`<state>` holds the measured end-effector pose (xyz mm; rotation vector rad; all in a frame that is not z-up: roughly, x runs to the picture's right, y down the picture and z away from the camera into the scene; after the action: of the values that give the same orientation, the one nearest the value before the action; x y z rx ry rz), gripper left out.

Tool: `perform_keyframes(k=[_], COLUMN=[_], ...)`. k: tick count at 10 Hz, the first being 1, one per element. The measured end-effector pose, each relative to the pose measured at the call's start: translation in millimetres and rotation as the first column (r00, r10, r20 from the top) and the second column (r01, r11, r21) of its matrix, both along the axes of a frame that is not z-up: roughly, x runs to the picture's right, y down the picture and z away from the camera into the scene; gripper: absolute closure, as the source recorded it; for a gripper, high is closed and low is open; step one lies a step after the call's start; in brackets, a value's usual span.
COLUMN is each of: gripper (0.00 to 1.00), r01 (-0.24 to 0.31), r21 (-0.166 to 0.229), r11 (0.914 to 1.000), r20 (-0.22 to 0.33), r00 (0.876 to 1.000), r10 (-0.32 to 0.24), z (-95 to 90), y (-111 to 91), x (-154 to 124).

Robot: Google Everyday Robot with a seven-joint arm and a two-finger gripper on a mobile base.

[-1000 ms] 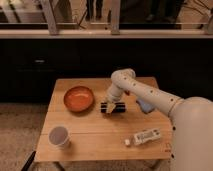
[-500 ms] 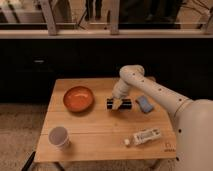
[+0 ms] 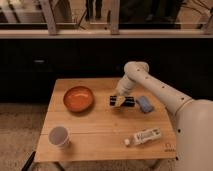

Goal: Place the eraser on the white sponge

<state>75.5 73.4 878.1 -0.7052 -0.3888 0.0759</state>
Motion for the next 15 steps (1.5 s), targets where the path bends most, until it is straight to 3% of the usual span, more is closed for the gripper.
perform_keyframes(k=[7,15], gripper=[1.0,1.0], r01=[-0.06,-0.096], r21=[-0.015,-0.006], r11=[0.9981,0.9953], r20=[-0.051,-0.099], r00=[0.997,0.99], r10=[0.059,0.095], z=[9.2,15.5], y=[-17,-20], x=[33,65])
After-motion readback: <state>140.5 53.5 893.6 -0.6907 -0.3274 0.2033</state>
